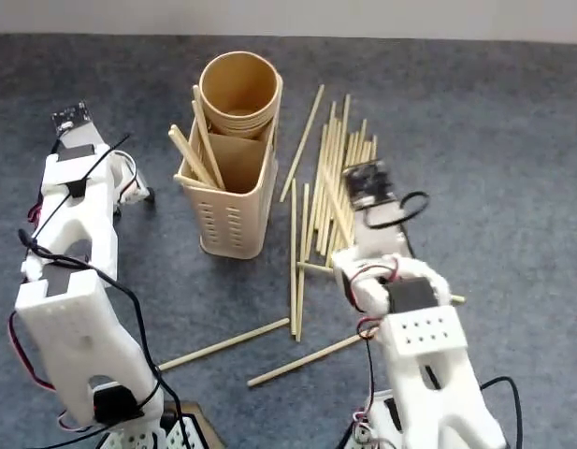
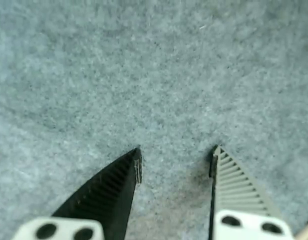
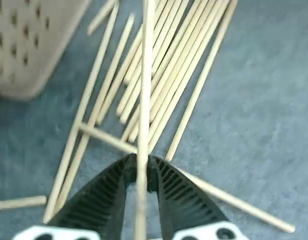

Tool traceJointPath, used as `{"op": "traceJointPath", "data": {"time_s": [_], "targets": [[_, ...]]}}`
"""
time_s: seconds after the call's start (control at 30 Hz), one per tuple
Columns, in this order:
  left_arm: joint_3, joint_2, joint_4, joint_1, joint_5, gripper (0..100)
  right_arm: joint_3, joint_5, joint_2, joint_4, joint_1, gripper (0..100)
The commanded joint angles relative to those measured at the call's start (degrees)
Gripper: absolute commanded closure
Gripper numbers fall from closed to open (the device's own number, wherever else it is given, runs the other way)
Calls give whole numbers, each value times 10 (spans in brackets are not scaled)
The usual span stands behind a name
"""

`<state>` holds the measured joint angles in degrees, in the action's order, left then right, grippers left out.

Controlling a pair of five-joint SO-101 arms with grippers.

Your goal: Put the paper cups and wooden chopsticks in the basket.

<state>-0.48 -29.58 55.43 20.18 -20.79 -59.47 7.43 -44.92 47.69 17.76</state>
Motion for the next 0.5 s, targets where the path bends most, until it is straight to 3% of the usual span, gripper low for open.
{"op": "traceJointPath", "data": {"time_s": [0.0,0.13,0.3,0.47], "targets": [[-19,-1,-3,0,5,755,2,14,101,-27,2,993],[-19,-1,-3,0,5,755,80,22,257,-39,3,993],[-19,-1,-3,0,5,755,253,45,436,57,15,987],[-22,-1,-3,0,20,755,369,50,489,133,19,894]]}}
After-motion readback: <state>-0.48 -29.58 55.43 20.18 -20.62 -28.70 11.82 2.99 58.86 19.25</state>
